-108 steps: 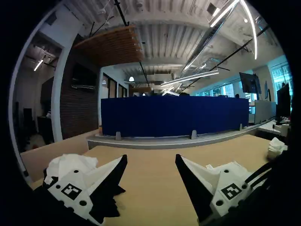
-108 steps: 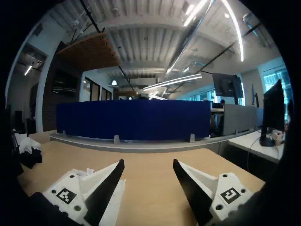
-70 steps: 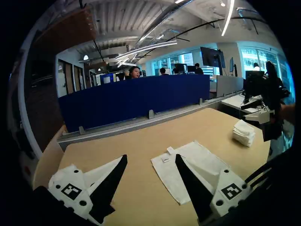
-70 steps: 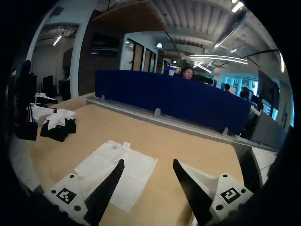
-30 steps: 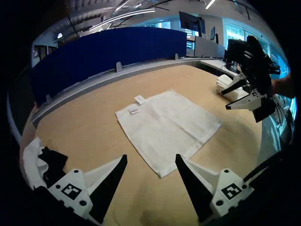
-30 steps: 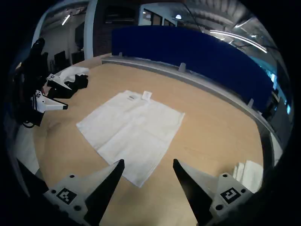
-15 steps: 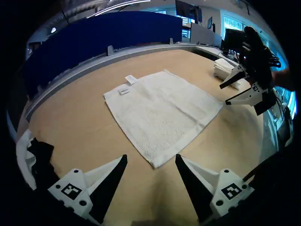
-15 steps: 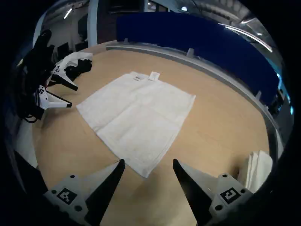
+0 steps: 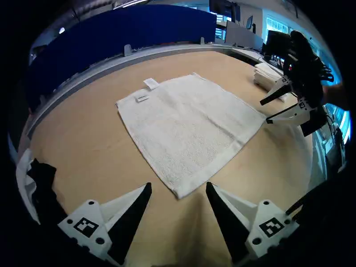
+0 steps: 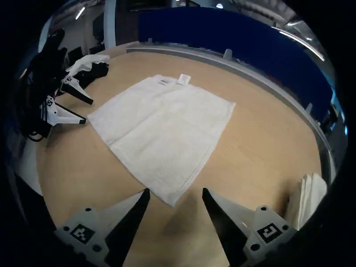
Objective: Fold towel
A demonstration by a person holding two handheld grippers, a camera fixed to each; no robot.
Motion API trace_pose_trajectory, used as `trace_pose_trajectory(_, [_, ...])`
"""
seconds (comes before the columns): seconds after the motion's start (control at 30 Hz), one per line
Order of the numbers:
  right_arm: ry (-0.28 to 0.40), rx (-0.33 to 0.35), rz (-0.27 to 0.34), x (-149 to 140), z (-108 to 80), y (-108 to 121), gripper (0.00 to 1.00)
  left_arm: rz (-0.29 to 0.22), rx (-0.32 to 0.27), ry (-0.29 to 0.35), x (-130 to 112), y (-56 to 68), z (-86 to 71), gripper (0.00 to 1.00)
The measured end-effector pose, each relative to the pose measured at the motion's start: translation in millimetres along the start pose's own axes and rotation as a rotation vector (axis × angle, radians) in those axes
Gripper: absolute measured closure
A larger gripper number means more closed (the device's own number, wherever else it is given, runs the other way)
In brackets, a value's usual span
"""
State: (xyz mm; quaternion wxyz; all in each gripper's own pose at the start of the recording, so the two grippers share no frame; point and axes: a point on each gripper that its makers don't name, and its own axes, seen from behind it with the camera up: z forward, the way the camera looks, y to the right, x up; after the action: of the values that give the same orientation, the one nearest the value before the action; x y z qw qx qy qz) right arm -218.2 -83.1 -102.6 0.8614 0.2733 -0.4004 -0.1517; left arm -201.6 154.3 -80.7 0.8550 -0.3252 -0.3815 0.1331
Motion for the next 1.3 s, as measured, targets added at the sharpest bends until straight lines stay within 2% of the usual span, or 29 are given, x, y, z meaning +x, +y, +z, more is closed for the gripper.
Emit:
trace_pose_trajectory(0.23, [-0.014, 0.004, 0.013, -7, 4.2, 0, 0.31, 0.016, 0.008, -0.04, -10, 0.9, 5.3, 0.31])
trace_pose_trajectory(0.4, [-0.018, 0.012, 0.03, -9, 6.1, -1, 0.37, 0.009, 0.009, -0.046, -11, 2.6, 5.1, 0.4])
trace_pose_trajectory(0.87, [-0.024, 0.03, 0.006, -11, 6.4, -4, 0.46, 0.002, 0.019, -0.05, -11, 2.5, 6.3, 0.44])
trace_pose_trajectory(1.07, [-0.029, 0.055, 0.005, -11, 6.4, -8, 0.6, 0.006, 0.017, -0.054, -11, 4.1, 6.8, 0.49])
trace_pose_trajectory(1.2, [-0.03, 0.062, -0.001, -11, 5.7, -9, 0.64, 0.007, 0.018, -0.06, -12, 5.6, 5.8, 0.66])
trace_pose_trajectory(1.3, [-0.032, 0.064, -0.006, -11, 5.0, -9, 0.69, 0.004, 0.022, -0.064, -12, 5.9, 5.7, 0.71])
